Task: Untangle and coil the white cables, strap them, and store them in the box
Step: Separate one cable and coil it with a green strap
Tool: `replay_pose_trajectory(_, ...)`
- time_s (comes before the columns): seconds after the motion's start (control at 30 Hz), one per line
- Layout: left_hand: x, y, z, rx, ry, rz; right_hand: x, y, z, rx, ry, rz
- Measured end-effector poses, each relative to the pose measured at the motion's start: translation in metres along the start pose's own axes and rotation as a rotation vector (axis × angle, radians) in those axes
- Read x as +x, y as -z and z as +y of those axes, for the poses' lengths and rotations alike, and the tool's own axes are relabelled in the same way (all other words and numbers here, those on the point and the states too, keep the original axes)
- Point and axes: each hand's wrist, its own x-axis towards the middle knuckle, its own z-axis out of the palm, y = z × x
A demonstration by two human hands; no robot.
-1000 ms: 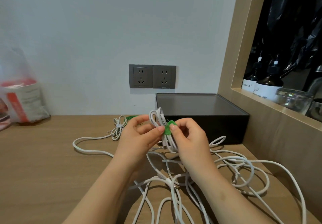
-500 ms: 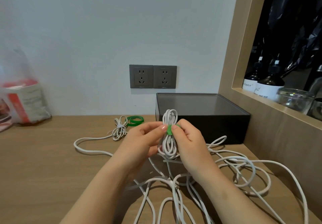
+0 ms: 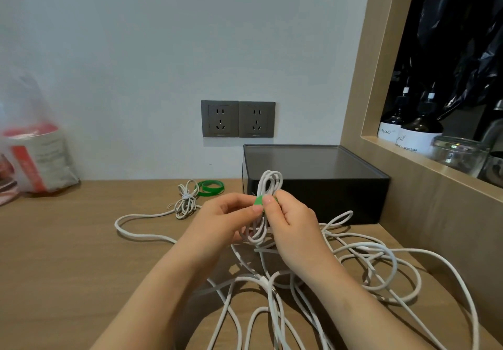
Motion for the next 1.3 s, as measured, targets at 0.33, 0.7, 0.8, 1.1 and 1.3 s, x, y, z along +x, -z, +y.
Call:
replay_pose_trajectory(0.33, 0.002, 0.005, 0.0, -0.067, -0.034, 0.062, 0.0, -0.012, 0.001, 0.026, -0.024, 0.013)
replay_pose_trajectory(0.7, 0.002, 0.008, -0.004, 0.109, -0.031, 0.266, 0.0, -0.009, 0.004, -0.083, -0.053, -0.127)
replay_pose_trajectory(0.8, 0.003, 0.007, -0.008, 0.082, 0.03, 0.395, -0.002, -0.011, 0.004, -0.071, -0.105, -0.09)
replay_pose_trajectory(1.1, 0.034, 0.062, -0.009, 0.488, -0.039, 0.685, 0.009, -0.017, 0.006, -0.339, -0.103, -0.228)
replay_pose_trajectory(1.3, 0.067, 0.094, -0.023, 0.907, 0.033, 0.716, 0.04, -0.04, -0.009, -0.373, 0.001, -0.22)
